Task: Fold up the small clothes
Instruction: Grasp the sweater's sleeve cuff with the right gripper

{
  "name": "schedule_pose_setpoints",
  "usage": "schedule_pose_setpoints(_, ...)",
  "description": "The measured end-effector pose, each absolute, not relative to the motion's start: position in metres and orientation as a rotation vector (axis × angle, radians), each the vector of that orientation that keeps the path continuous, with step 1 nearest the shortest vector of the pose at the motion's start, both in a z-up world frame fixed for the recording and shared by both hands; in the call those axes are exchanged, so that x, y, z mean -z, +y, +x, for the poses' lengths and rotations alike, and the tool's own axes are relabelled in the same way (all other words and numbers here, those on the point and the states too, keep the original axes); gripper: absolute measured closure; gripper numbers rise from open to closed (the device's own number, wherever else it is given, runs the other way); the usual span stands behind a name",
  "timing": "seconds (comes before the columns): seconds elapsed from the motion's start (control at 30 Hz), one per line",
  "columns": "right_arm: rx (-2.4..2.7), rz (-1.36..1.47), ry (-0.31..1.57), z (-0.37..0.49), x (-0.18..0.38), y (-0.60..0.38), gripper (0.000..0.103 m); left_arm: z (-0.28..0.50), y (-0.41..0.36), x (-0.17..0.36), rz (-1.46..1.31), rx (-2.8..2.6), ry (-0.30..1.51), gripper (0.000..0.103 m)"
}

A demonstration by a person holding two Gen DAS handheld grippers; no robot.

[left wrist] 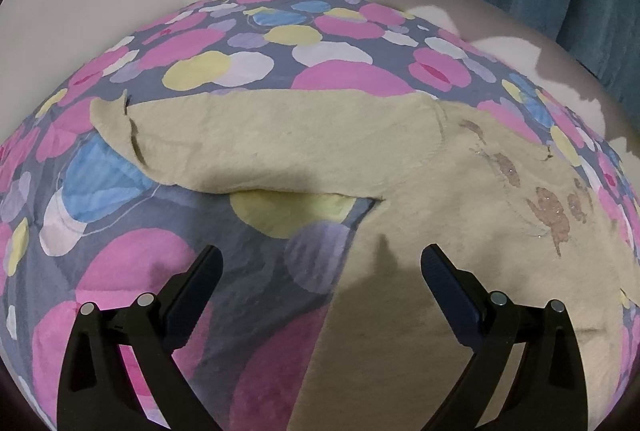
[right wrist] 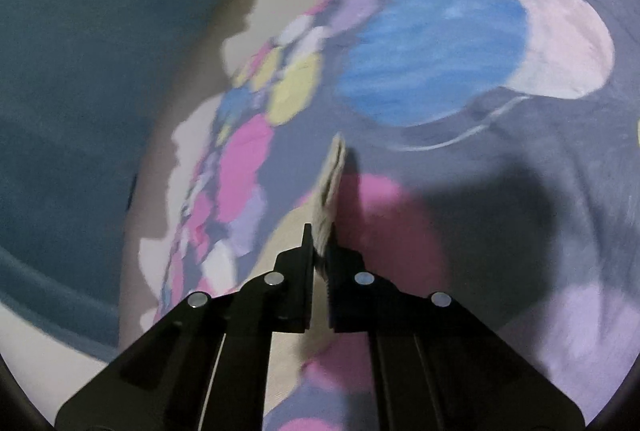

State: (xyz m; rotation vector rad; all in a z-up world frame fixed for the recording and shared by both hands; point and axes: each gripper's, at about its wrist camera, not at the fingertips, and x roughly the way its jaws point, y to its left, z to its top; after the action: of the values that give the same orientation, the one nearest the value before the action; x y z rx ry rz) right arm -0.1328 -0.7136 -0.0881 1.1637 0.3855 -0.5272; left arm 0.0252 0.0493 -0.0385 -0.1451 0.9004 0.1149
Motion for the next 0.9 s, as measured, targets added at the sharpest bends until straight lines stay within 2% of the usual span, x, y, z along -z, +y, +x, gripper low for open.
schedule_pose_setpoints(0.2, 0.332, 1.008, 0.417, -0.075, 0.033, -0.639, 0.098, 0.023, 0.054, 0.038, -0.151, -0.101, 0.899, 0.004)
schedule_pose_setpoints(0.47, 0.094, 0.845, 0.497, 0.016, -0.011, -0.517, 0.098, 0.016, 0.058, 0.035, -0.138, -0.079, 0.890, 0.004)
schedule_pose_setpoints(0.9, -0.162, 0.649, 0.668, 0.099, -0.008, -0.307, 0.098, 0.012, 0.062, 0.030, -0.154, -0.048, 0.879, 0.004)
